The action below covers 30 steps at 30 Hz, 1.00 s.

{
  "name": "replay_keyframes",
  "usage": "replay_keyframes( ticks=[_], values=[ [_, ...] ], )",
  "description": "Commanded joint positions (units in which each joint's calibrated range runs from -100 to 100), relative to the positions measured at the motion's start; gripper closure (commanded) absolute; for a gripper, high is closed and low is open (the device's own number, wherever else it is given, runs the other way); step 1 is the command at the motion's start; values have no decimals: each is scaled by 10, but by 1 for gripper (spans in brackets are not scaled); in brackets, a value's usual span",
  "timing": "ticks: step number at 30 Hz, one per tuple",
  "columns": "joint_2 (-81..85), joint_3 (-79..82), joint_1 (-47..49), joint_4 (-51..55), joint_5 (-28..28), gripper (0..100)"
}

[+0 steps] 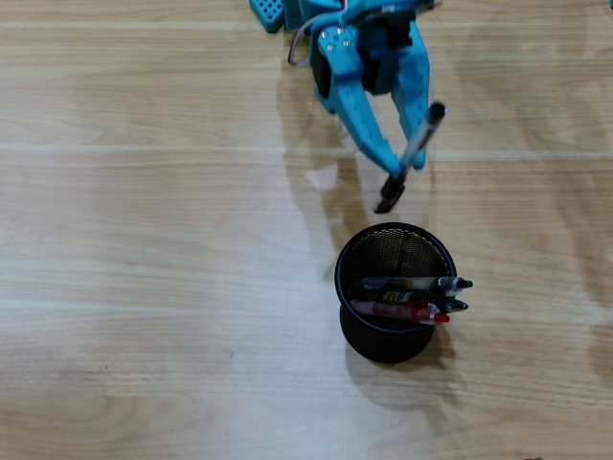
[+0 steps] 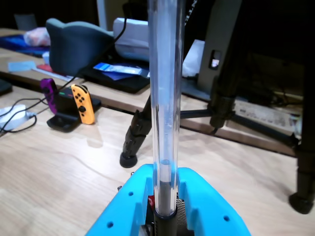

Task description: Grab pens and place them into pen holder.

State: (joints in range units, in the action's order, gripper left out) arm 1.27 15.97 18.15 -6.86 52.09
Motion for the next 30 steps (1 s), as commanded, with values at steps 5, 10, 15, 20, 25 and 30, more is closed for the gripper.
replay_keyframes(
  ticks=[5, 10, 15, 20, 25, 30],
  values=[
    [-85, -99, -7, -29, 11, 98],
    [-118, -118, -19, -29, 11, 98],
    [-128, -118, -27, -29, 12, 98],
    [-130, -117, -28, -29, 11, 97],
    [-124, -117, -24, -29, 7, 87],
    [-121, -117, -21, -29, 7, 84]
  ],
)
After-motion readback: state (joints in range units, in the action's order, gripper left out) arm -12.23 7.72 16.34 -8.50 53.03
